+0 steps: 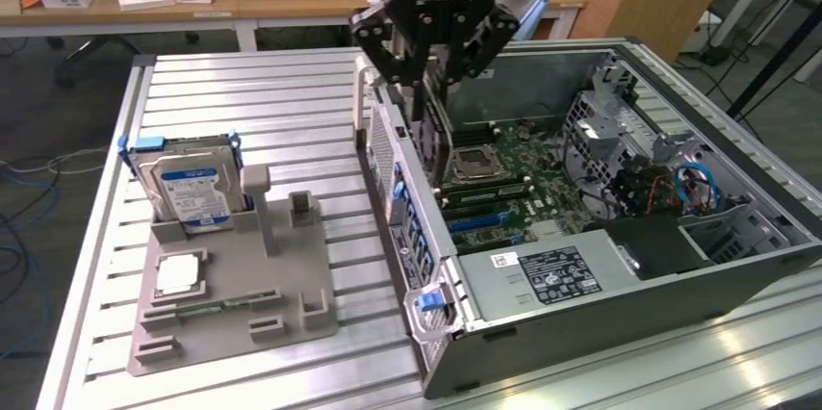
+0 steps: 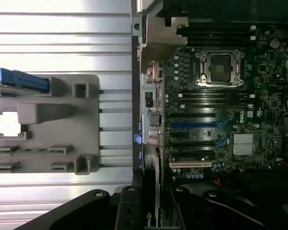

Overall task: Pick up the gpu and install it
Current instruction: 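Pick up the gpu and move the gpu toward the slot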

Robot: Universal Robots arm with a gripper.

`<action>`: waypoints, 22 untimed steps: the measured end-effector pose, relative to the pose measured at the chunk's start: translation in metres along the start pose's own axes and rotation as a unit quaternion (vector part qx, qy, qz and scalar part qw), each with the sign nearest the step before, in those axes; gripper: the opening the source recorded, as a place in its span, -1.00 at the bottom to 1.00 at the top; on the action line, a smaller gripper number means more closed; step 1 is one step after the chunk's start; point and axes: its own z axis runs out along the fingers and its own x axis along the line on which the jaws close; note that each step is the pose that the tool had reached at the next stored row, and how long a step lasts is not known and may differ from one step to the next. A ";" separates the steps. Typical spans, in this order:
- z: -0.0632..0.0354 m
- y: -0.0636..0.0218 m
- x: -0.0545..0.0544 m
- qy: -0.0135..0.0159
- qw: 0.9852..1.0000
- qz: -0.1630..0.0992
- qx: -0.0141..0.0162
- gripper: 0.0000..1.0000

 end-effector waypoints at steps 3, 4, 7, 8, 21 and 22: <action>0.0015 0.0005 -0.013 0.000 1.000 0.000 0.000 -0.47; 0.0020 0.0006 -0.018 0.000 1.000 0.000 0.000 -0.47; 0.0034 0.0011 -0.032 0.000 1.000 0.000 0.000 -0.47; 0.0038 0.0012 -0.036 0.000 1.000 0.000 0.000 -0.47; 0.0101 0.0032 -0.095 0.000 1.000 0.000 0.000 -0.47; 0.0106 0.0033 -0.100 0.000 1.000 0.000 0.000 -0.47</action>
